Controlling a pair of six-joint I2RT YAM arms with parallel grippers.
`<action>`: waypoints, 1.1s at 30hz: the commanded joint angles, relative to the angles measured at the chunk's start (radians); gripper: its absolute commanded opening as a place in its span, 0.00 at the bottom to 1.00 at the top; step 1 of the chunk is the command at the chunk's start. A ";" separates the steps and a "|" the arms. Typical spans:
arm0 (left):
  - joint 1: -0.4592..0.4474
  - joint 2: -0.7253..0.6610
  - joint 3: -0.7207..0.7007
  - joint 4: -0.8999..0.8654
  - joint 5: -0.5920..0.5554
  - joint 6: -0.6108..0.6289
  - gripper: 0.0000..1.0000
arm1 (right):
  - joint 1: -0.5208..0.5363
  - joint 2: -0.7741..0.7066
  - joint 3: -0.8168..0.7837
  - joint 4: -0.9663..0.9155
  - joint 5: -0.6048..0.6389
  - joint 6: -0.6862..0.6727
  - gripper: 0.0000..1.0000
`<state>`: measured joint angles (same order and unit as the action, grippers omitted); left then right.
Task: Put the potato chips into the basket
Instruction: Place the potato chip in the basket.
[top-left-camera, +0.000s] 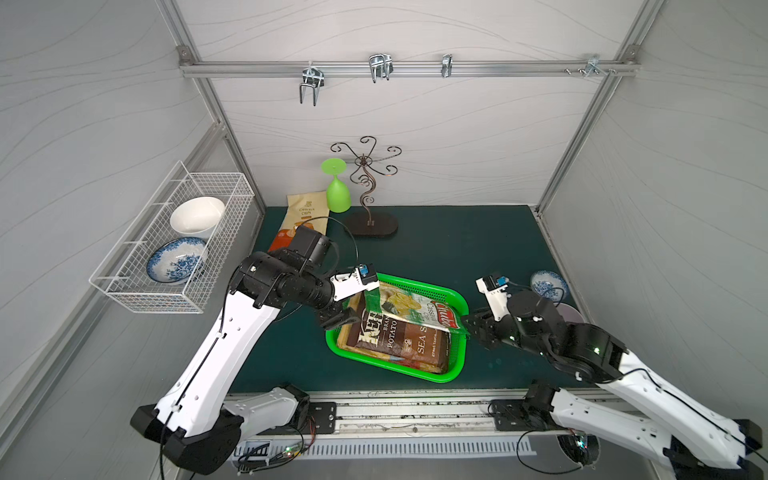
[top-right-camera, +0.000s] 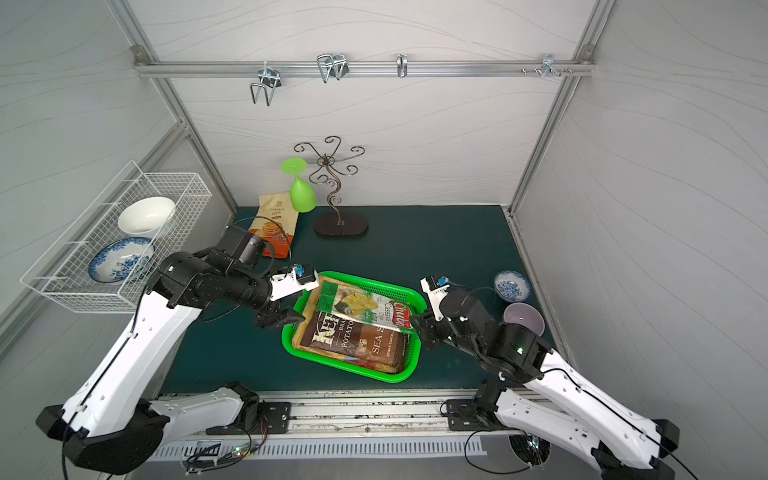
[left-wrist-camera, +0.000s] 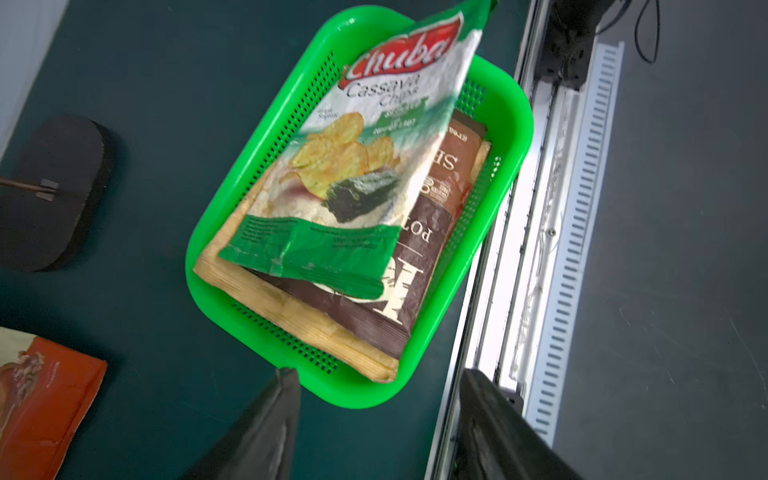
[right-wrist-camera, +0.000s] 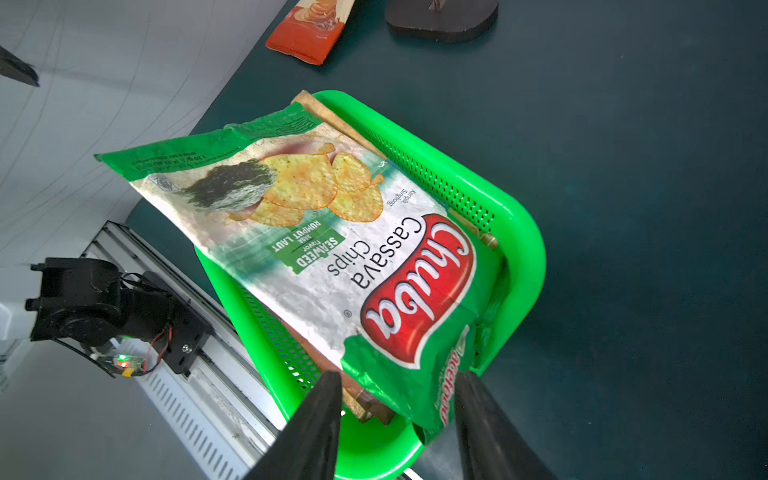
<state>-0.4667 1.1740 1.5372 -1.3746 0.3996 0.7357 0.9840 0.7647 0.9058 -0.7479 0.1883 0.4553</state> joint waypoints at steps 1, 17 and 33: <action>0.002 0.019 0.031 0.167 -0.006 -0.143 0.62 | -0.006 0.043 -0.037 0.069 -0.051 0.033 0.36; -0.161 0.127 -0.120 0.331 -0.174 -0.271 0.56 | -0.009 0.082 -0.252 0.227 -0.198 0.167 0.30; -0.191 0.022 -0.564 0.483 -0.399 -0.224 0.53 | 0.053 0.164 -0.326 0.341 -0.217 0.242 0.34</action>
<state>-0.6548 1.2171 1.0080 -0.9649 0.0753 0.5083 1.0229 0.9173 0.5873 -0.4271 -0.0315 0.6819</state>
